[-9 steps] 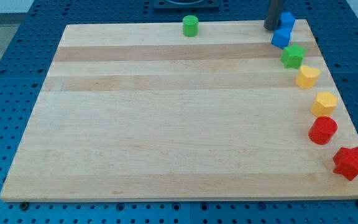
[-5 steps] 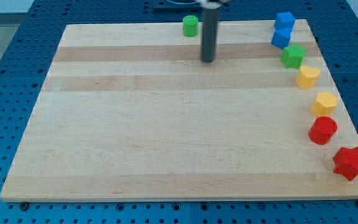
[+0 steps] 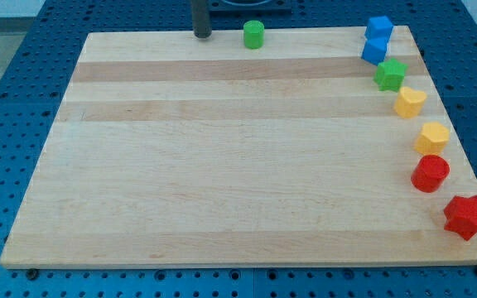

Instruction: Push the green circle towards the right and down

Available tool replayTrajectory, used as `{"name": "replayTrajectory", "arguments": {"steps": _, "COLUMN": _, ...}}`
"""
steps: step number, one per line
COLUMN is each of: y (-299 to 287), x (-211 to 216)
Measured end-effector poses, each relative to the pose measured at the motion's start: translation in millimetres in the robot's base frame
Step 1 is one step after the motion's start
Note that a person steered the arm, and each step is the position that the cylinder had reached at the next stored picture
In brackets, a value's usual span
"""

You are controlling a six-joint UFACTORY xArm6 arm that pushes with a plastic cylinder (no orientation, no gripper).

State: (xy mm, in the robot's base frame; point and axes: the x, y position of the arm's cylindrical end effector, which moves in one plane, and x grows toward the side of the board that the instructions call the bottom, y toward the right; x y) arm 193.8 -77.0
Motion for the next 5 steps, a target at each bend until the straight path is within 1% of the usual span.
{"name": "replayTrajectory", "arguments": {"steps": 1, "y": 27.3, "x": 0.2}}
{"name": "replayTrajectory", "arguments": {"steps": 2, "y": 77.0, "x": -0.2}}
{"name": "replayTrajectory", "arguments": {"steps": 3, "y": 103.5, "x": 3.2}}
{"name": "replayTrajectory", "arguments": {"steps": 5, "y": 152.2, "x": 54.7}}
